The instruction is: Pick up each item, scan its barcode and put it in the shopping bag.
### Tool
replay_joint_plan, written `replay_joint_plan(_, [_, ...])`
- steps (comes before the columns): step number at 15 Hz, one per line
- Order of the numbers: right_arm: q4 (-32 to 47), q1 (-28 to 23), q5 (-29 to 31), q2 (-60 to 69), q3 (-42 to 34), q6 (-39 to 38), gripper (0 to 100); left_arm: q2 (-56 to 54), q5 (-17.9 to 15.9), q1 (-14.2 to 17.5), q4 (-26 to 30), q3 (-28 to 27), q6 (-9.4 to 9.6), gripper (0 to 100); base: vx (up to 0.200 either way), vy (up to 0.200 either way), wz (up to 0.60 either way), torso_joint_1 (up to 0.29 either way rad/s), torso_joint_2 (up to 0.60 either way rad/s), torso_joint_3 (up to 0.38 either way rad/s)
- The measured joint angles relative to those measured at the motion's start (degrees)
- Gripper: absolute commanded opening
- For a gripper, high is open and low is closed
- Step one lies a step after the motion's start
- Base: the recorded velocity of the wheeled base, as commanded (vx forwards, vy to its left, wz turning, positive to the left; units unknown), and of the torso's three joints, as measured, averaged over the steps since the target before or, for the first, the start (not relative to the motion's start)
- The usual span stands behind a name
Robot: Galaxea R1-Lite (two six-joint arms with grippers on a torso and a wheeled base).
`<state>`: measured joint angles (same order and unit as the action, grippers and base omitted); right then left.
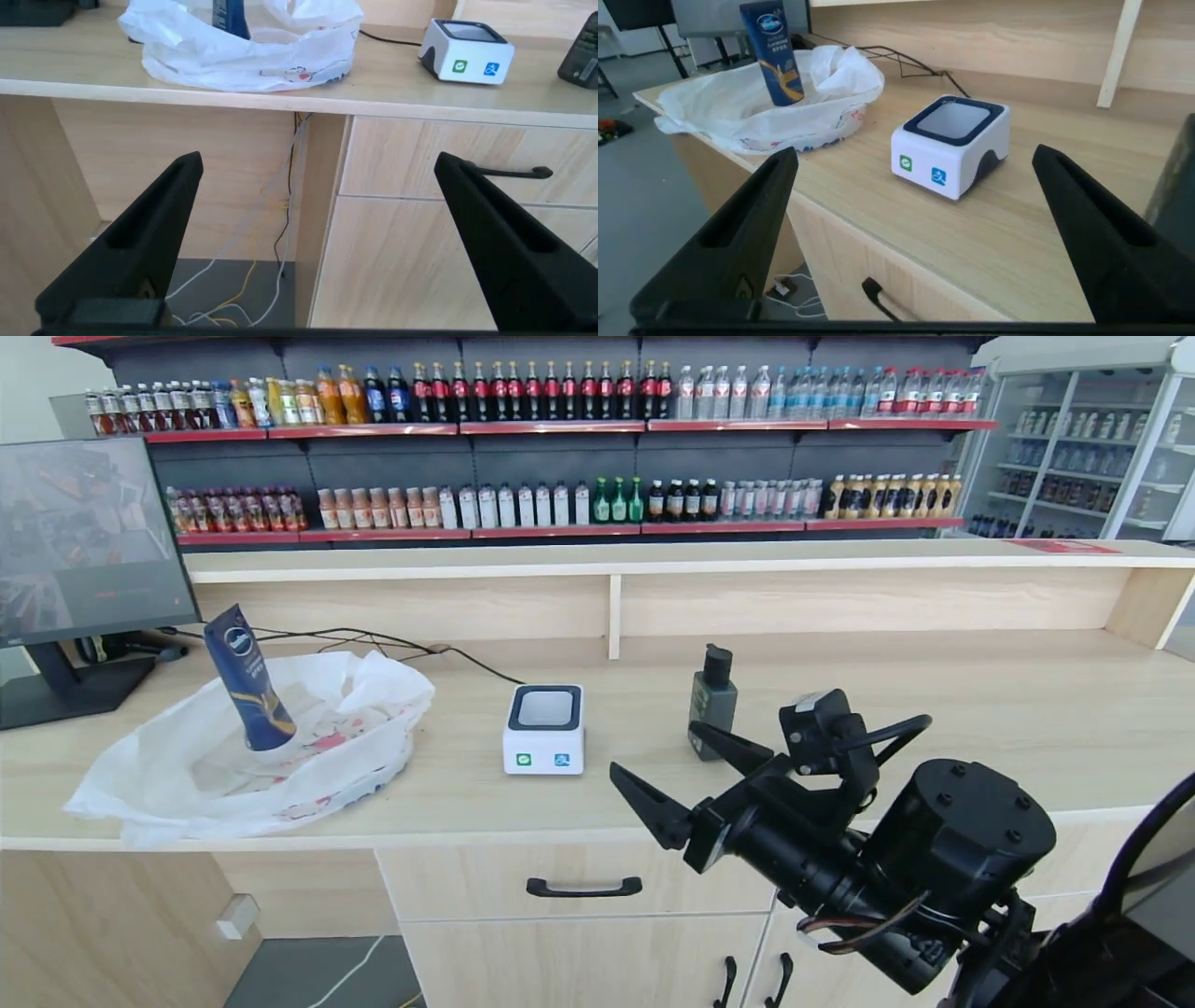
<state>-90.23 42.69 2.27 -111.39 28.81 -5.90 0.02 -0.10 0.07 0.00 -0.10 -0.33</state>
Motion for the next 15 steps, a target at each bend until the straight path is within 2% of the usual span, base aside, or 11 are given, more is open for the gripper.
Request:
replay_joint_plan(5, [0.3, -0.3, 1.6, -0.3, 0.0, 0.0, 100, 0.0, 0.0, 0.0, 0.0, 0.0, 0.01, 100, 0.0, 0.0, 0.0, 0.0, 0.0, 0.0])
replay_joint_plan(9, [0.3, -0.5, 7.5, -1.2, 1.0, -0.4, 100, 0.0, 0.0, 0.0, 0.0, 0.0, 0.15, 100, 0.0, 0.0, 0.0, 0.0, 0.0, 0.0])
replay_joint_plan(12, [0.2, -1.5, 14.1, -2.3, 2.6, -0.5, 100, 0.0, 0.0, -0.1, 0.0, 0.1, 0.17, 100, 0.0, 0.0, 0.0, 0.0, 0.0, 0.0])
replay_joint_plan(15, [0.3, -2.6, 15.6, -4.0, 3.3, -0.5, 100, 0.0, 0.0, -0.1, 0.0, 0.1, 0.17, 100, 0.0, 0.0, 0.0, 0.0, 0.0, 0.0])
